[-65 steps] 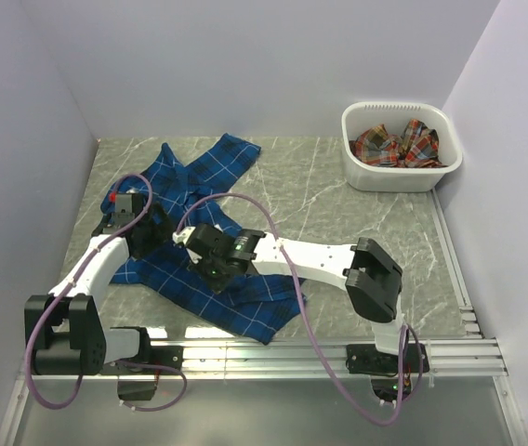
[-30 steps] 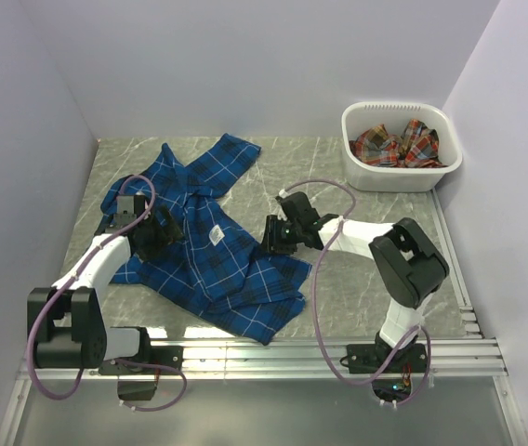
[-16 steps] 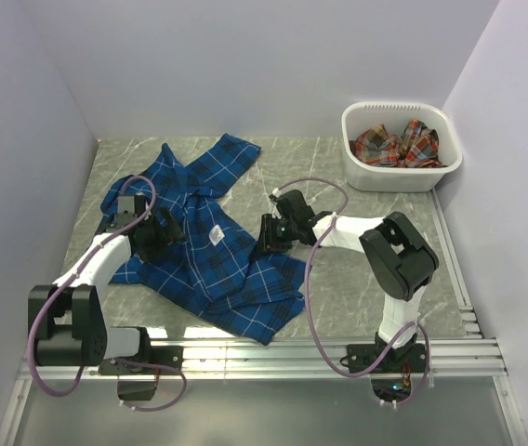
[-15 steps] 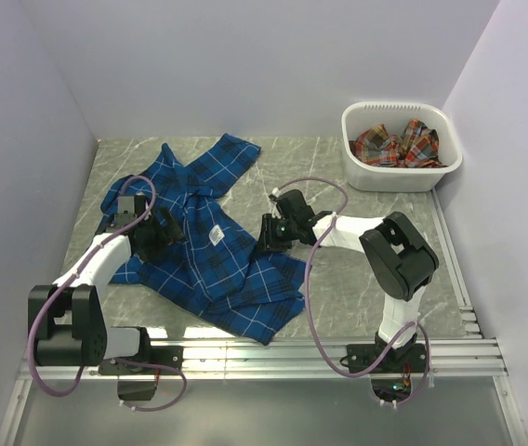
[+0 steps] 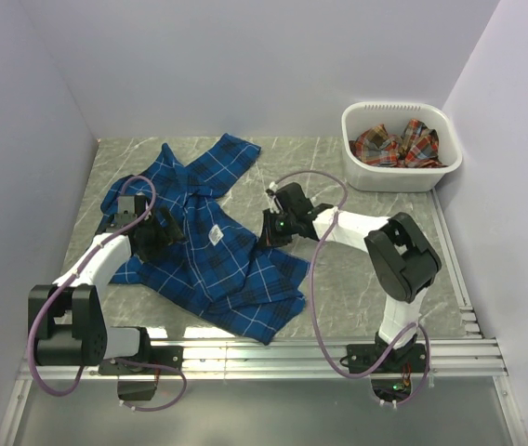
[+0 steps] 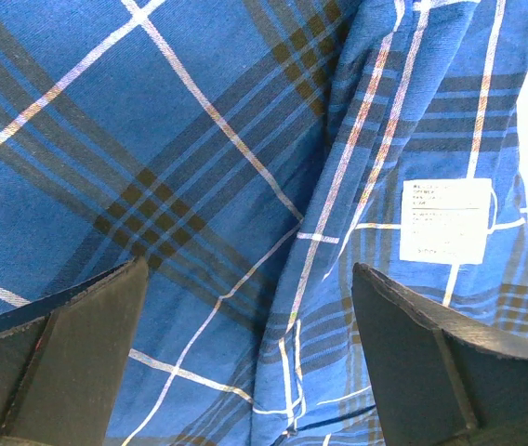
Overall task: Fold and stack the long sleeve shirts
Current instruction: Flatten the shirt out
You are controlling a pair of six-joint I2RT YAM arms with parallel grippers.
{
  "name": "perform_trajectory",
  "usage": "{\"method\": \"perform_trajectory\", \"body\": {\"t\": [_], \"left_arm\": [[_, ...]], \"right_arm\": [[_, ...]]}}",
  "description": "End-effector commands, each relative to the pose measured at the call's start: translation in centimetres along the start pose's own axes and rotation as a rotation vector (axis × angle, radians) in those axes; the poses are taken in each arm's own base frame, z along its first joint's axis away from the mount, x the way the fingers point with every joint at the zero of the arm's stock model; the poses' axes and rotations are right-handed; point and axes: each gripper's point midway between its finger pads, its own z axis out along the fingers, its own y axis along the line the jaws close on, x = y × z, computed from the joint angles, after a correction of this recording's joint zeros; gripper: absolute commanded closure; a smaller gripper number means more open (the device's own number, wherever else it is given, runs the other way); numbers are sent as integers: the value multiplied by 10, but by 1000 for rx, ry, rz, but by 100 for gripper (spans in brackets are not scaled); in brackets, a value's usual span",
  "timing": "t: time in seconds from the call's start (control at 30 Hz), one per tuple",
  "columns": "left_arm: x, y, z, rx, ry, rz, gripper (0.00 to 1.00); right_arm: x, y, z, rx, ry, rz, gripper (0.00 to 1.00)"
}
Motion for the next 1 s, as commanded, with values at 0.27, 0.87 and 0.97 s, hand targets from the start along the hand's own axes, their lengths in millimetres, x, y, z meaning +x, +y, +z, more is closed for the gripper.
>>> {"method": "perform_trajectory", "body": {"t": [0.27, 0.87, 0.97], "left_arm": [[-8, -3, -1, 5, -20, 14, 2], [-8, -4, -2, 13, -18, 15, 2], [-8, -4, -2, 13, -19, 15, 2]], "right_arm": [[2, 5, -32, 46, 46, -14, 91], [8, 4, -1, -19, 67, 60, 67], [8, 1, -5, 4, 65, 54, 78]]}}
